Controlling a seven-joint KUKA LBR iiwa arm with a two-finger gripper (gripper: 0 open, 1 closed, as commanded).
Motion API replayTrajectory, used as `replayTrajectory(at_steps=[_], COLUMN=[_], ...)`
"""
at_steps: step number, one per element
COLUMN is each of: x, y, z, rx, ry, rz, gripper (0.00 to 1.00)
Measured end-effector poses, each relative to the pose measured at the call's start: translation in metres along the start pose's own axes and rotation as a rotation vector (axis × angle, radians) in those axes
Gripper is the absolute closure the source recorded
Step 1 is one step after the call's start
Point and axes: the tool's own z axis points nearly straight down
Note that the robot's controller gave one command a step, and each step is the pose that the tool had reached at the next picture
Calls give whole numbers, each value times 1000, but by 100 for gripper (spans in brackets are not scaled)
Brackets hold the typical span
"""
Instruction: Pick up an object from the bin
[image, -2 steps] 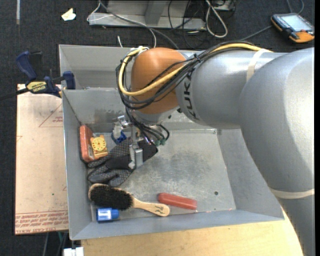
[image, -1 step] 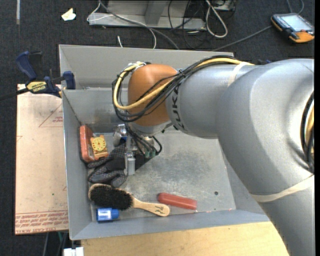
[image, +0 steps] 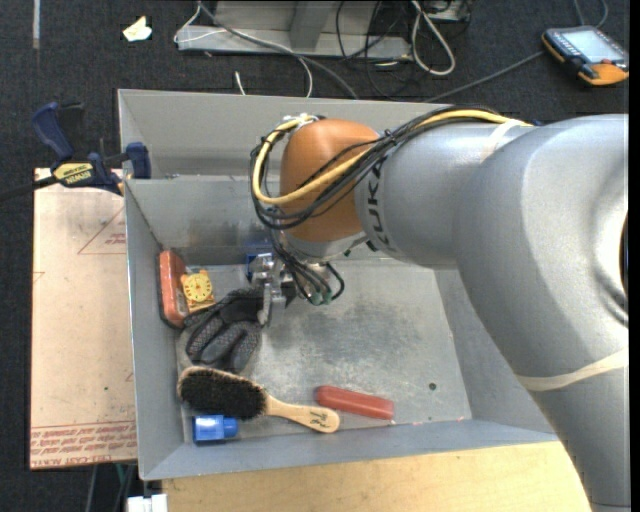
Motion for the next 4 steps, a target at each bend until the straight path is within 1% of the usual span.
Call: replayTrajectory(at_steps=[1,2,3,4], x=[0,-11,4,2], y=[0,-5,4,0], z=[0,-57,-106,-85], rx=[0,-1,-1,-2], ry=[0,-8,4,-3], rz=[0,-37,-32,-18], gripper=[100,100,100,100])
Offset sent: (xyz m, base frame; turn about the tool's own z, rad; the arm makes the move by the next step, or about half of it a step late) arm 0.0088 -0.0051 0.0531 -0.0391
